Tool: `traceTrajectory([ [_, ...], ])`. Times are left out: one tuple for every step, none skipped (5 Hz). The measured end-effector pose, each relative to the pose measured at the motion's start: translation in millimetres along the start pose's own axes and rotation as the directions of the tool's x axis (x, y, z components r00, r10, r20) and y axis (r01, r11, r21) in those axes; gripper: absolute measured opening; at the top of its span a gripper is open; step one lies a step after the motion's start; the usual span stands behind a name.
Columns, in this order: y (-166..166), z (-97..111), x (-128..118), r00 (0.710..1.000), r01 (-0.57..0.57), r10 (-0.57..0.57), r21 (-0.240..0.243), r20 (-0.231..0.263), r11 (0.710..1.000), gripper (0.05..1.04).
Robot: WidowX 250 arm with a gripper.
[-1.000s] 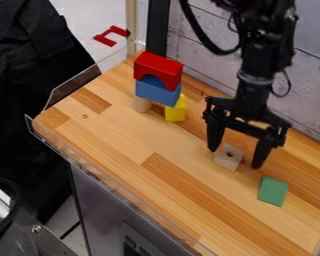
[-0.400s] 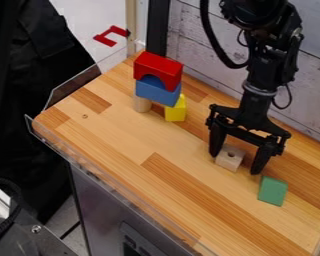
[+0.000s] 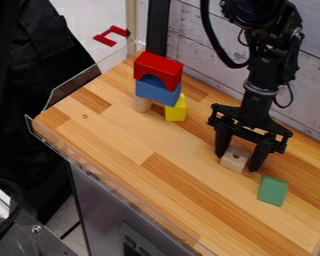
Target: Put the cube with a hole on top of the red arch.
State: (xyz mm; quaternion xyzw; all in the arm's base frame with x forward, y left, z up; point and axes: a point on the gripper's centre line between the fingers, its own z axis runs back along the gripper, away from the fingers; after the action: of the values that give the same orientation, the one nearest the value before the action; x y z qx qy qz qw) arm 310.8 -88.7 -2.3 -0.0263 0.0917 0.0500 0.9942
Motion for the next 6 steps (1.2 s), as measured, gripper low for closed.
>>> traceTrajectory([
  [0,0,0,1.000,0.007,-0.007,-0.001,0.000,1.000,0.560],
  [1,4,-4,1.000,0.011,-0.011,0.004,-0.004,1.000,0.560],
  [3,48,-1,0.998,-0.012,0.010,0.024,0.058,1.000,0.560],
  [18,102,1,0.987,-0.059,0.060,-0.007,0.149,0.998,0.560],
  [55,122,8,0.972,-0.128,0.134,-0.046,0.193,0.991,0.560],
  [78,118,9,0.968,-0.160,0.170,-0.070,0.183,0.985,0.560],
])
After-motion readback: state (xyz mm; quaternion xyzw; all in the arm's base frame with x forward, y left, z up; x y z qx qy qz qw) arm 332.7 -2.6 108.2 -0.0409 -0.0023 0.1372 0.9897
